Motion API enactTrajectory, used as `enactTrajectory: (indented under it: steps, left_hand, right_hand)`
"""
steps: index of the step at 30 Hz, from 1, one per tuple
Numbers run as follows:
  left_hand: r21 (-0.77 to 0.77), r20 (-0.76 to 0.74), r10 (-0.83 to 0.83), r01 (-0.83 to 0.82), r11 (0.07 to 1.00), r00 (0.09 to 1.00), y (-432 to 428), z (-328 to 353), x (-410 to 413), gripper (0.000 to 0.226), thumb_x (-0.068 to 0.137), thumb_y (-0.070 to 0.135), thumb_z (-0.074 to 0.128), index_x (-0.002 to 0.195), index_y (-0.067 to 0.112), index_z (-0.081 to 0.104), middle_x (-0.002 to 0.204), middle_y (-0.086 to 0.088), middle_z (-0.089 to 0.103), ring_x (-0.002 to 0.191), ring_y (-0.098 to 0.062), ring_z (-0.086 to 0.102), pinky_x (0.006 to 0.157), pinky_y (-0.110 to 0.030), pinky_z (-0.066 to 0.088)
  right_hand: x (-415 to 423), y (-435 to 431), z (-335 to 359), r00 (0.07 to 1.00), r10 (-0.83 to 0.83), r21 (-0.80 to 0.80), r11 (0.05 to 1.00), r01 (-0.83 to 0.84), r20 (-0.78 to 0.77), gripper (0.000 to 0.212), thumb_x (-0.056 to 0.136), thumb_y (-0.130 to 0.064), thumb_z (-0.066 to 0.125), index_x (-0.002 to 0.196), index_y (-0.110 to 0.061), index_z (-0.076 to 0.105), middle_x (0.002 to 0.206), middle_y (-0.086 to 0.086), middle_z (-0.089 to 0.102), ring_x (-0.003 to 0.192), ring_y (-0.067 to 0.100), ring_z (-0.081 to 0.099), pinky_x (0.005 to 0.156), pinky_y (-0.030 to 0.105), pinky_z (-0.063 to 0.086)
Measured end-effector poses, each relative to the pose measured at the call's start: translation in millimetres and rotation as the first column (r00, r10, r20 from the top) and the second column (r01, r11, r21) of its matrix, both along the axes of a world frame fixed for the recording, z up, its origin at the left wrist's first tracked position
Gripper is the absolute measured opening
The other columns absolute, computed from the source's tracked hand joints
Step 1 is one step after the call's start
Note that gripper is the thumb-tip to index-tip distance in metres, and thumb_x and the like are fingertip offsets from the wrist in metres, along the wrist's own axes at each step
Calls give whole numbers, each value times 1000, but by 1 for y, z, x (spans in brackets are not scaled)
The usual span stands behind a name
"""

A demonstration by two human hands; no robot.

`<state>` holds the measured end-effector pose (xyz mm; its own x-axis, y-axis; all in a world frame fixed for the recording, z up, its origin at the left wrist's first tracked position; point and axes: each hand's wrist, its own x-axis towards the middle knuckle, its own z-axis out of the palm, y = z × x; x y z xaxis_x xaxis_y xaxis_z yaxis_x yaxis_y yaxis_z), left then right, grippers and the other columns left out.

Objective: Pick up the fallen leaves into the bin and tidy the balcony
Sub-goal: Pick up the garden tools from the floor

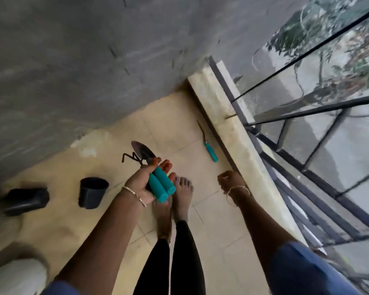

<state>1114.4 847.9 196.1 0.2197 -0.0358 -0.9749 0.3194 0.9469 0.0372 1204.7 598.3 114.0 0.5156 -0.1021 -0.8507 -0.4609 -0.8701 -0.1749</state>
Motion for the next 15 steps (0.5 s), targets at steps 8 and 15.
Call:
enactTrajectory:
  steps: [8, 15]
  left_hand:
    - [13, -49, -41, 42, 999, 998, -5, -155, 16, 12, 101, 21, 48, 100, 12, 56, 103, -10, 67, 96, -21, 65, 74, -40, 52]
    - [-22, -47, -63, 62, 998, 997, -25, -224, 2, 18, 99, 28, 52, 112, 16, 57, 115, -7, 68, 97, -19, 67, 72, -40, 54]
  right_hand:
    - [39, 27, -171, 984, 179, -154, 973, -175, 13, 48, 92, -20, 62, 136, -7, 46, 132, 17, 54, 119, 33, 53, 94, 31, 43]
    - [54, 24, -267, 971, 218, -195, 961, -196, 98, 63, 89, -12, 63, 144, -2, 34, 144, 22, 41, 130, 38, 44, 106, 38, 39]
